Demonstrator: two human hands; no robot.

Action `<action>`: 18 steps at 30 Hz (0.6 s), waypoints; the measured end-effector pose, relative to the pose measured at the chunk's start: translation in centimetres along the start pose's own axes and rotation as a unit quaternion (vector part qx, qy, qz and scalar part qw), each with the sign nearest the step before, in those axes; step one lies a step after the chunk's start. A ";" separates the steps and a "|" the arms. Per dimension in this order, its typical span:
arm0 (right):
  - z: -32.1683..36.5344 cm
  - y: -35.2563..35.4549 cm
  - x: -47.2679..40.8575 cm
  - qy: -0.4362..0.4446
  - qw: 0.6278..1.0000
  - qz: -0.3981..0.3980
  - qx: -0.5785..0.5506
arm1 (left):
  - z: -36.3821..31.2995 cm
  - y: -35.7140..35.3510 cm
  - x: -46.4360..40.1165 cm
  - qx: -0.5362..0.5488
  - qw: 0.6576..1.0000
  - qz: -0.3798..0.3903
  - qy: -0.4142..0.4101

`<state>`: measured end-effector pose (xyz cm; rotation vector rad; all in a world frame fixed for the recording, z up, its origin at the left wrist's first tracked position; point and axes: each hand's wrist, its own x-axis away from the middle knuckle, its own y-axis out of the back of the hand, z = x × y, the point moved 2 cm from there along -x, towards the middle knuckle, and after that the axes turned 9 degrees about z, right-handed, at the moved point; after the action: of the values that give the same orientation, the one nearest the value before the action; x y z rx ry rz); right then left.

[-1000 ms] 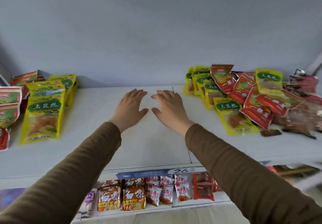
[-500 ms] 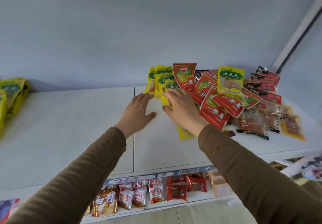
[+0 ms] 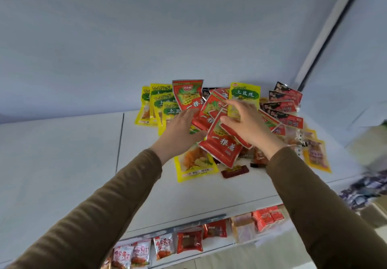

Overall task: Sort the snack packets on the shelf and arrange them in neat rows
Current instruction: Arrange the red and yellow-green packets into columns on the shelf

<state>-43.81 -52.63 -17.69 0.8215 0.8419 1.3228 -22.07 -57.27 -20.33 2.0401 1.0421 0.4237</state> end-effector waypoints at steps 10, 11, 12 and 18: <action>-10.8 3.8 -2.2 0.016 0.999 0.038 0.019 | -6.1 -5.1 -7.4 -0.040 0.997 -0.021 0.060; -11.2 3.8 -2.5 0.029 0.998 0.042 0.043 | -6.5 -5.5 -8.0 -0.048 0.996 -0.027 0.067; -11.4 3.6 -2.8 0.043 0.996 0.046 0.064 | -6.8 -5.8 -8.6 -0.056 0.995 -0.028 0.077; -11.3 2.0 -3.7 0.102 0.992 0.043 0.063 | -7.7 -6.9 -11.1 0.017 0.988 -0.035 0.150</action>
<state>-54.89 -55.88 -21.07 0.8380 1.0693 1.4591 -37.06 -59.84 -20.19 2.0024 1.3048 0.6967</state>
